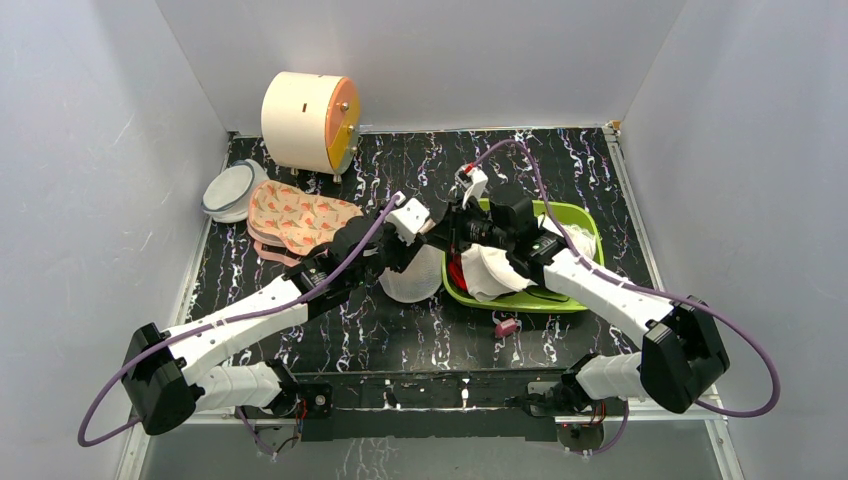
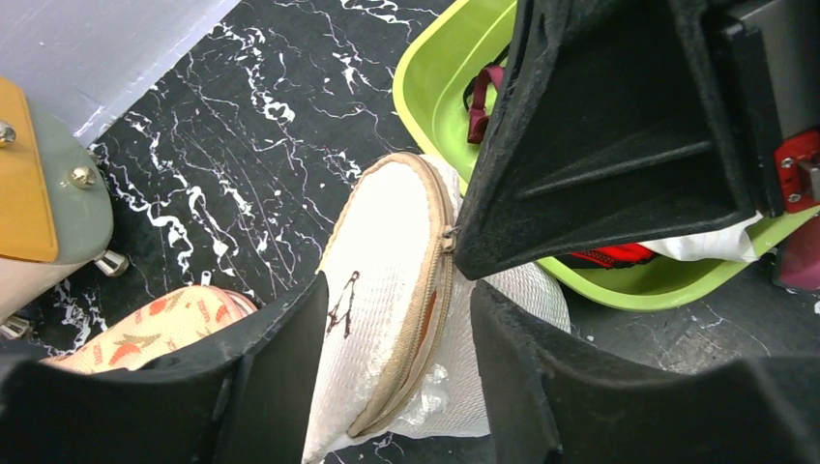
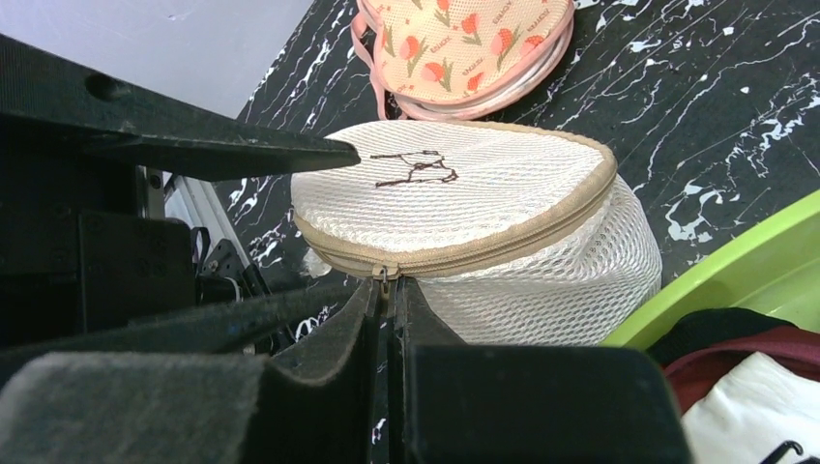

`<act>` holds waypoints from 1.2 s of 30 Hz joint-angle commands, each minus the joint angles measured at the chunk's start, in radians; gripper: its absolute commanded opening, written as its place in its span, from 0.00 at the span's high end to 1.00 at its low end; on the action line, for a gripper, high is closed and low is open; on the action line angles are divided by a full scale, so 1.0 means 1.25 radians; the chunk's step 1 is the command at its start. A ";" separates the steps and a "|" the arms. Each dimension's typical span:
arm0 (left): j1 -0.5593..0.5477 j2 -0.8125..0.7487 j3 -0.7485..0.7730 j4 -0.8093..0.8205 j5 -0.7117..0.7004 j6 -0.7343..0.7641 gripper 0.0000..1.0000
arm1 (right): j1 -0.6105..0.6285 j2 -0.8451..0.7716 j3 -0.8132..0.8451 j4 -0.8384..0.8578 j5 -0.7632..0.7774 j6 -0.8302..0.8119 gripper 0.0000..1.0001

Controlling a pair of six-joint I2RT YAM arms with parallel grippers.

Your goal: Unzip the laundry bag and remove the bra

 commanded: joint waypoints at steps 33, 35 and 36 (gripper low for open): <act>-0.001 -0.151 -0.067 0.121 -0.075 0.066 1.00 | -0.130 -0.010 -0.074 0.020 0.073 0.012 1.00; -0.001 -0.150 -0.067 0.121 -0.075 0.067 1.00 | -0.146 -0.005 -0.080 0.030 0.042 0.021 1.00; -0.001 -0.149 -0.067 0.120 -0.077 0.068 1.00 | -0.148 -0.004 -0.081 0.034 0.031 0.021 1.00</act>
